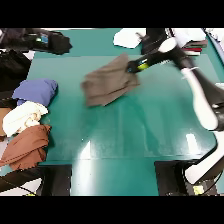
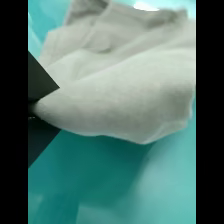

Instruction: Fold the shirts.

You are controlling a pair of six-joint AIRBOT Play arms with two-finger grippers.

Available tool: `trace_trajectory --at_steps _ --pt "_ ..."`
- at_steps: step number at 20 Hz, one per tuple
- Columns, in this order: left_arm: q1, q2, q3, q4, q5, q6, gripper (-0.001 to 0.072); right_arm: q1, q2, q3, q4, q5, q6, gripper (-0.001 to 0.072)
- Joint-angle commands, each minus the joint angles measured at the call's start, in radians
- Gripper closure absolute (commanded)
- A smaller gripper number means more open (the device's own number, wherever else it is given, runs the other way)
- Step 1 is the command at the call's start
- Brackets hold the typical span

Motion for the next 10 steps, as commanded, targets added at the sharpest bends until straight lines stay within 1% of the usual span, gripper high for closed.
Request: trace_trajectory --at_steps 1,3,5,7,10 --pt "-0.093 0.0 0.0 0.001 0.047 0.006 0.0678 -0.263 0.141 0.008 -0.208 0.117 0.05 0.0699" --pt "-0.117 0.0 0.0 0.0 0.063 0.005 0.0678 -0.437 0.193 0.008 -0.245 0.135 0.06 0.0699" --pt "-0.127 0.0 0.0 -0.008 0.077 0.001 0.0678 -0.607 0.222 0.008 -0.245 0.13 0.072 0.0699" --pt "-0.127 0.0 0.0 -0.014 0.089 -0.024 0.0678 -0.752 0.227 0.008 -0.244 0.12 0.1 0.0699" --pt "-0.127 -0.002 0.0 -0.015 0.097 -0.047 0.0678 -0.884 0.223 0.008 -0.236 0.115 0.102 0.0699"
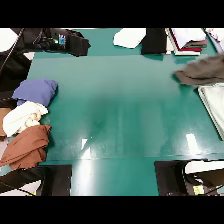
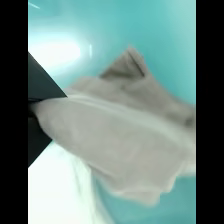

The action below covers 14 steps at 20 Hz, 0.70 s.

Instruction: Fold the shirts.

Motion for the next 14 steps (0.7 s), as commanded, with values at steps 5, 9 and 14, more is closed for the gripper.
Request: trace_trajectory --at_steps 5,9,14 --pt "-0.006 -0.001 0.0 -0.003 0.021 -0.025 0.0678 -0.193 0.013 0.002 0.005 -0.017 0.016 0.07" --pt "-0.006 -0.001 0.0 -0.003 0.019 -0.025 0.0678 -0.192 0.057 0.002 0.06 -0.007 0.015 0.07" --pt "-0.006 -0.001 0.0 0.002 0.011 -0.016 0.0678 -0.251 0.124 0.001 0.003 0.087 0.016 0.0699"
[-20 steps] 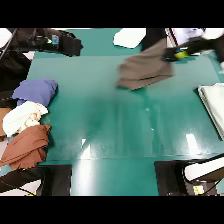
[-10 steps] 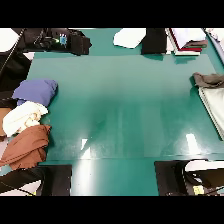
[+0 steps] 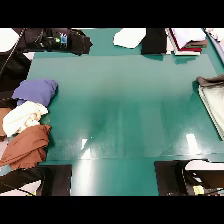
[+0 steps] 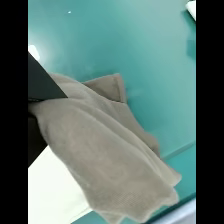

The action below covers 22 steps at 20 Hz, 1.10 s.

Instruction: Fold the shirts.

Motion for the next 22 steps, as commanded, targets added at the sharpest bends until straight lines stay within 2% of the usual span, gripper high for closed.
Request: trace_trajectory --at_steps 1,5,6,7,8,9,14,17,19,22 --pt "0.0 0.0 0.0 0.006 -0.007 0.007 0.0677 -0.044 0.035 0.0 -0.062 0.087 0.001 0.0699" --pt "0.0 0.0 0.0 0.006 -0.006 0.032 0.0678 -0.099 0.04 -0.015 -0.063 0.169 0.0 0.0697" --pt "0.0 0.0 0.0 0.006 -0.006 0.032 0.0677 -0.109 0.044 -0.038 -0.064 0.182 0.0 0.0658" --pt "0.0 0.0 0.0 0.007 -0.007 0.032 0.0677 -0.12 0.05 -0.067 -0.064 0.185 0.0 0.0451" --pt "0.0 0.0 0.0 0.01 -0.007 0.032 0.0677 -0.134 0.06 -0.106 -0.064 0.181 0.0 0.0213" --pt "0.0 0.0 0.0 0.01 -0.006 0.032 0.0677 -0.146 0.069 -0.139 -0.064 0.18 0.0 0.0107" --pt "0.0 0.0 0.0 0.014 -0.006 0.032 0.0677 -0.18 0.155 -0.274 -0.039 0.1 0.001 0.0106" --pt "0.0 0.0 0.0 0.013 -0.006 0.032 0.0677 -0.136 0.202 -0.285 0.142 0.051 0.0 0.0107" --pt "0.0 0.0 0.0 0.013 -0.005 0.032 0.0677 -0.034 0.234 -0.285 0.243 0.037 0.0 0.0107" --pt "0.0 0.0 0.0 0.014 0.0 0.031 0.0677 0.208 0.282 -0.285 0.261 -0.004 0.0 0.0107"
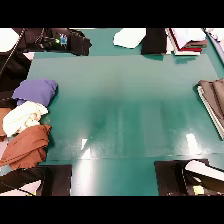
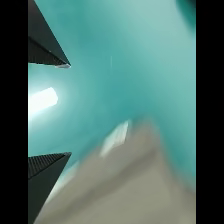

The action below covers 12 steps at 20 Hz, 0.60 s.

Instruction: Fold the shirts.

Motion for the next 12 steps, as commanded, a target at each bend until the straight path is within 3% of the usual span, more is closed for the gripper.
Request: trace_trajectory --at_steps 1,6,7,8,10,12 --pt "0.0 0.0 0.0 0.001 -0.001 0.0 0.0677 0.271 0.053 -0.006 0.071 -0.066 0.0 0.0108" --pt "0.0 0.0 0.0 0.0 0.002 -0.001 0.0677 0.688 0.064 -0.006 0.062 -0.161 -0.001 0.0123" --pt "0.0 0.0 0.0 0.0 0.002 -0.001 0.0677 0.749 0.064 -0.006 0.062 -0.176 -0.001 0.0153" --pt "0.0 0.0 0.0 0.0 0.002 -0.001 0.0677 0.808 0.064 -0.006 0.062 -0.19 -0.002 0.0297" --pt "0.0 0.0 0.0 0.0 0.002 -0.001 0.0677 0.896 0.064 -0.006 0.062 -0.196 -0.049 0.0681" --pt "0.0 0.0 0.0 0.0 0.002 -0.001 0.0677 0.955 0.064 -0.006 0.062 -0.197 -0.087 0.0697"
